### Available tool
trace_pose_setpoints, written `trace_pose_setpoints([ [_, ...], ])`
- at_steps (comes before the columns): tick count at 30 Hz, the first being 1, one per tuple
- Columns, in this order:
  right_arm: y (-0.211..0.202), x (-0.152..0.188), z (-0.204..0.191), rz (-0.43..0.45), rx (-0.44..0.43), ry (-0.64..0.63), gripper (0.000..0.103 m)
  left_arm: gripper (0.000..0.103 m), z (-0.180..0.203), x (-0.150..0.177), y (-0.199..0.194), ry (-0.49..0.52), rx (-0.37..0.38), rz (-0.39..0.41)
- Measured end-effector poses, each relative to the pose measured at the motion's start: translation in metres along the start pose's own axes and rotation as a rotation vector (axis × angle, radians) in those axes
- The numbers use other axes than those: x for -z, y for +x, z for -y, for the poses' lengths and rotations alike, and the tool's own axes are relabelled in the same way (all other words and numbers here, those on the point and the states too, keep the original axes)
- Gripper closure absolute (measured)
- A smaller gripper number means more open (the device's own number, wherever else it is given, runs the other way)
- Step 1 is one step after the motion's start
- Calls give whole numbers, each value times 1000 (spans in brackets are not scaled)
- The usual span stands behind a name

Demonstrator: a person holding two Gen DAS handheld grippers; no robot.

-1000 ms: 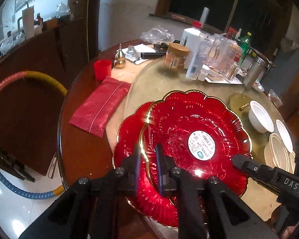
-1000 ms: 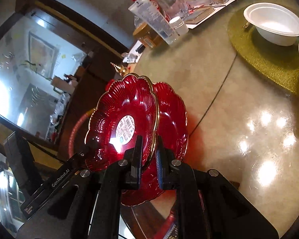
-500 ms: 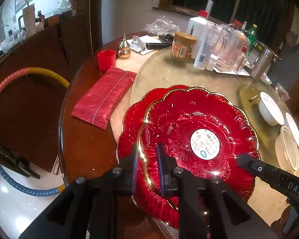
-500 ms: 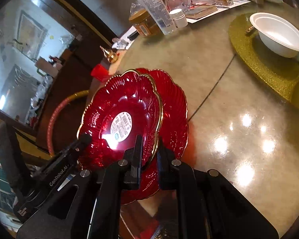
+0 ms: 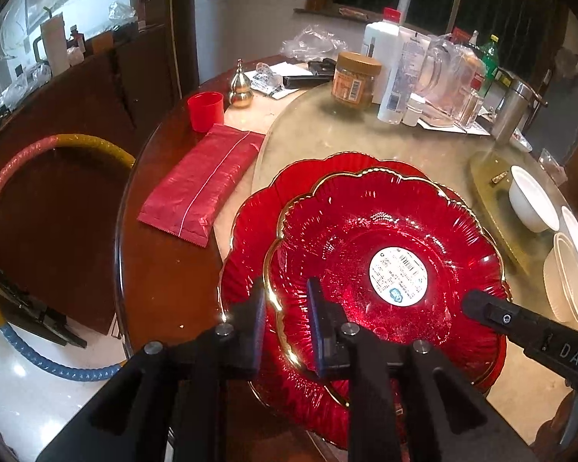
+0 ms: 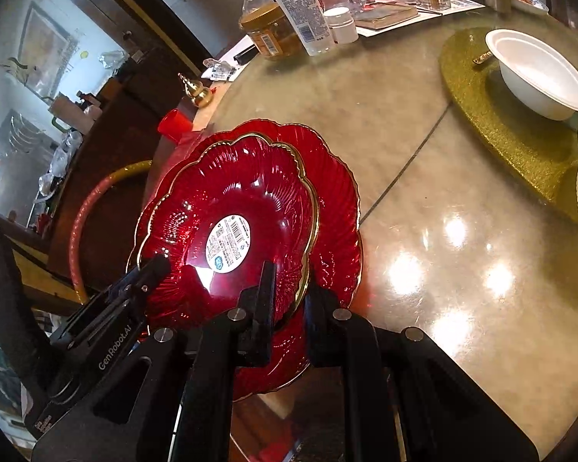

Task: Organize plates and bowls
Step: 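Lower the held red plate onto the other red plate and open the right tool, then move the right tool away from the stacked red plates toward the beige bowls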

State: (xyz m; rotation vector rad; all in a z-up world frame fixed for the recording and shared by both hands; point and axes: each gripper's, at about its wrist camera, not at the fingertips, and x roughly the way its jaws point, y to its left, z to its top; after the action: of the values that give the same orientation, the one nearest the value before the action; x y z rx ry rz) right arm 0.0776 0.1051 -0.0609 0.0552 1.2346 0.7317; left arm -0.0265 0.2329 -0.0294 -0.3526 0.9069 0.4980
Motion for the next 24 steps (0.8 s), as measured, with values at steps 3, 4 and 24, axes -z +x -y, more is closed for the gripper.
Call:
trace_pose_setpoints([
  [3,0,-1,-2,-11,7,1,88,80,2,0,0,12,-15,-3],
  [4,-1,-1,-3,-15,7,1,88,79,3,-1,-1,14,-14,-3],
  [24,-37,-1,8,92,-22,30,57,24,2,-5,-41,-62,56,164],
])
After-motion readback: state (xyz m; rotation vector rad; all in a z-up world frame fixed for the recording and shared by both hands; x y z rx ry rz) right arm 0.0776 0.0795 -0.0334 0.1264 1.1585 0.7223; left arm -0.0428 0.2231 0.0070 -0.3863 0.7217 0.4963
